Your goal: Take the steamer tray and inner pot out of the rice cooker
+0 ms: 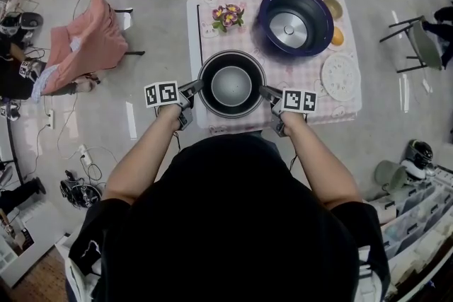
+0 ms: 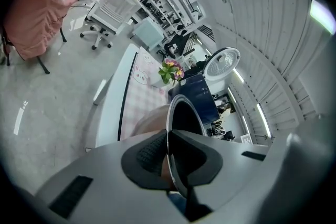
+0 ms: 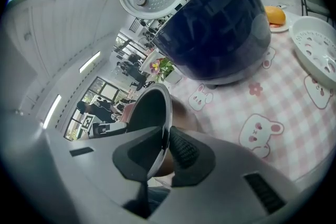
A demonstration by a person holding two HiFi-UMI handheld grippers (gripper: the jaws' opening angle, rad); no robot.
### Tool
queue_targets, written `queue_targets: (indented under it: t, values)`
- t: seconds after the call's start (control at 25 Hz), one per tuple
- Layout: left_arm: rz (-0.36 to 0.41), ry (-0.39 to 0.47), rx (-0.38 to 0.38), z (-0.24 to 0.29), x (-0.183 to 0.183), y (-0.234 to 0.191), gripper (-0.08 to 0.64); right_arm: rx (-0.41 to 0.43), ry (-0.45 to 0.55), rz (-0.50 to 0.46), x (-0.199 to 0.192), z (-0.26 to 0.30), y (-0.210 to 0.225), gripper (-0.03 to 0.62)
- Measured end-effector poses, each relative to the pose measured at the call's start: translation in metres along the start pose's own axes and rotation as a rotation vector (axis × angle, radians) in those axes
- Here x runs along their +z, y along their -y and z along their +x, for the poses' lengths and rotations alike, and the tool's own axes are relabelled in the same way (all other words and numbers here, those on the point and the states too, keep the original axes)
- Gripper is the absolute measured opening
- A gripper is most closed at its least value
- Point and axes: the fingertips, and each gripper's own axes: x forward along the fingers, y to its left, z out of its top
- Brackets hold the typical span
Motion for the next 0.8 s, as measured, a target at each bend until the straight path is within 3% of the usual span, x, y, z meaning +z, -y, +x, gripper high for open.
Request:
queue_targets:
  t: [0.48,0.68,0.8]
  values:
    - [0.053,0.004,0.007,-0.001,0.001,0.001,0.048,0.018,0.029,-0.018,0.001,0.001,-0.001,0.055]
    - [0.111,-0.006,0.027,-0.001,0.002,0.002,0.060,-0.062,0.045,-0.069,0.003,-0.001,0.010,0.157]
    - [0.146,0.006,0.046,-0.007,0.008,0.001,0.095,-0.073,0.064,-0.074,0.005,-0.007,0.010,0.176]
